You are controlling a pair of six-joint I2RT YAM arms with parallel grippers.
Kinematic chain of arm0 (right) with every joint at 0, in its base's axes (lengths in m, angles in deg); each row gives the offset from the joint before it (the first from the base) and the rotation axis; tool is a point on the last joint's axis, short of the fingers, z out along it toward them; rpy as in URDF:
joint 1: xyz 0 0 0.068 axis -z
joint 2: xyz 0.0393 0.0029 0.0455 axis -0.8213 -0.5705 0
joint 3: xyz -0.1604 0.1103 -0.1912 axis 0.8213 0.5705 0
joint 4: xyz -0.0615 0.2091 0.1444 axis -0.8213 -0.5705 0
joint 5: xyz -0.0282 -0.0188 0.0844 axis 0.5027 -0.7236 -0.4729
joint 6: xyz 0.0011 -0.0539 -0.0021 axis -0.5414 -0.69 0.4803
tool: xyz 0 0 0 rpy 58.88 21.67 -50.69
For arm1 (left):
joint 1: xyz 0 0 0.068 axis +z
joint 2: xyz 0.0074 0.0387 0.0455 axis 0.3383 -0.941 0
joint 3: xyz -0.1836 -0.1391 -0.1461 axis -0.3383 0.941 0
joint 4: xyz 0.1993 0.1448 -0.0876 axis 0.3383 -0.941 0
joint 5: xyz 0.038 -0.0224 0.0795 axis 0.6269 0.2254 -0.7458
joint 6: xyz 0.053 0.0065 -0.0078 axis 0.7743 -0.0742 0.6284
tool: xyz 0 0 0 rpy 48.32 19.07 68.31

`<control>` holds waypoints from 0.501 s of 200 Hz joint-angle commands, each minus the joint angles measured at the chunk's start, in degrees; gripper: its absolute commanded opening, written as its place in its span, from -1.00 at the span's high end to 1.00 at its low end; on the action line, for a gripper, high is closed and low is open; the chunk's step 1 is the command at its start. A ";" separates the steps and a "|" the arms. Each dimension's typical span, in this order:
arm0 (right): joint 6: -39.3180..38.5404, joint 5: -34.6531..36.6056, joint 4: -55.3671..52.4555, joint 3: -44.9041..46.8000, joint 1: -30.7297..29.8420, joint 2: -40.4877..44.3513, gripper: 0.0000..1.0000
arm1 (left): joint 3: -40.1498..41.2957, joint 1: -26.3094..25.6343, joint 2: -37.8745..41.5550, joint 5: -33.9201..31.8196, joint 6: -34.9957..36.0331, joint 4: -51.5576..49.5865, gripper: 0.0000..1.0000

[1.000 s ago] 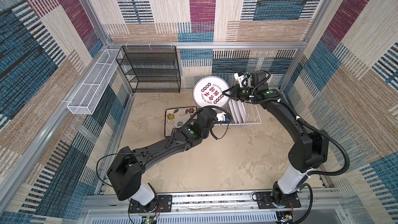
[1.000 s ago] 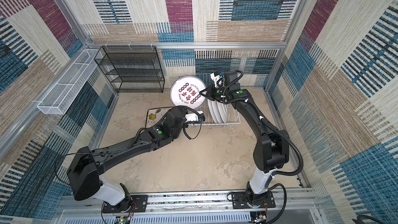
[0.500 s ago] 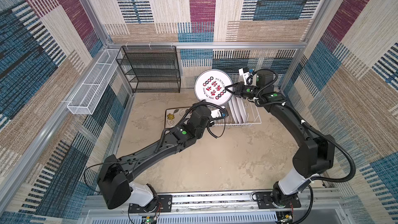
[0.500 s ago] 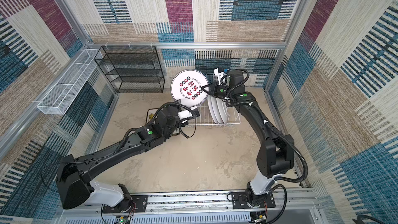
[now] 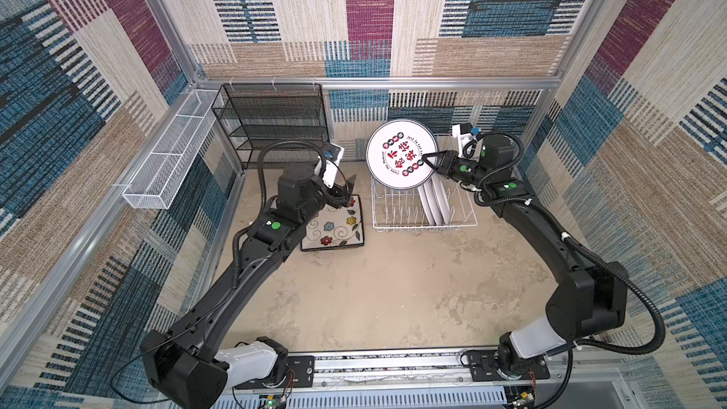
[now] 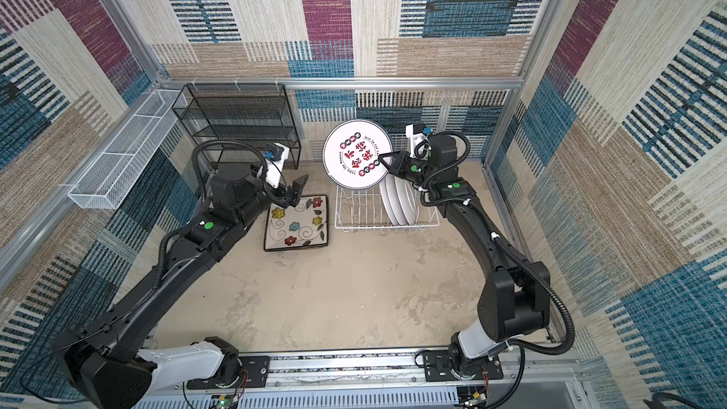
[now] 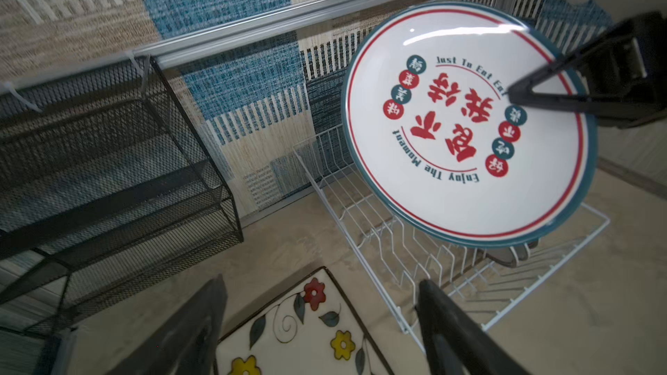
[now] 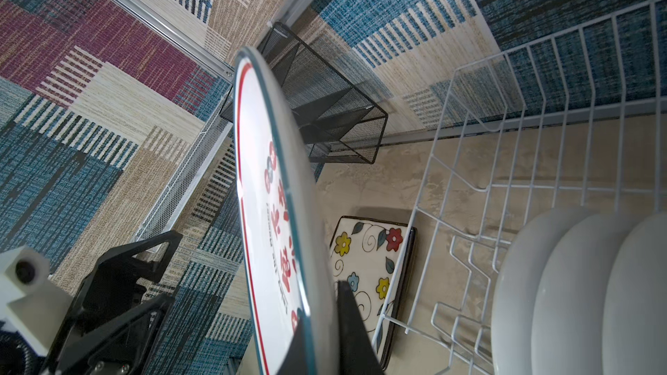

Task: Unload the plates from the dish rack
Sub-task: Pick up a plate from the dish rack.

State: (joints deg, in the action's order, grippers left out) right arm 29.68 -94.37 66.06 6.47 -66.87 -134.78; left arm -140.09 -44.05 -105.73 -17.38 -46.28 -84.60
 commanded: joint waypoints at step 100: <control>0.03 -8.25 4.79 -1.19 0.04 -3.21 1.00 | -5.38 10.12 -18.65 41.79 -42.23 7.43 -0.55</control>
State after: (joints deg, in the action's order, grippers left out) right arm 29.49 -99.03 68.57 6.97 -66.85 -136.55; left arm -145.07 -33.95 -122.62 17.81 -82.13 -82.66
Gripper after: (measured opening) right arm 0.097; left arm 0.781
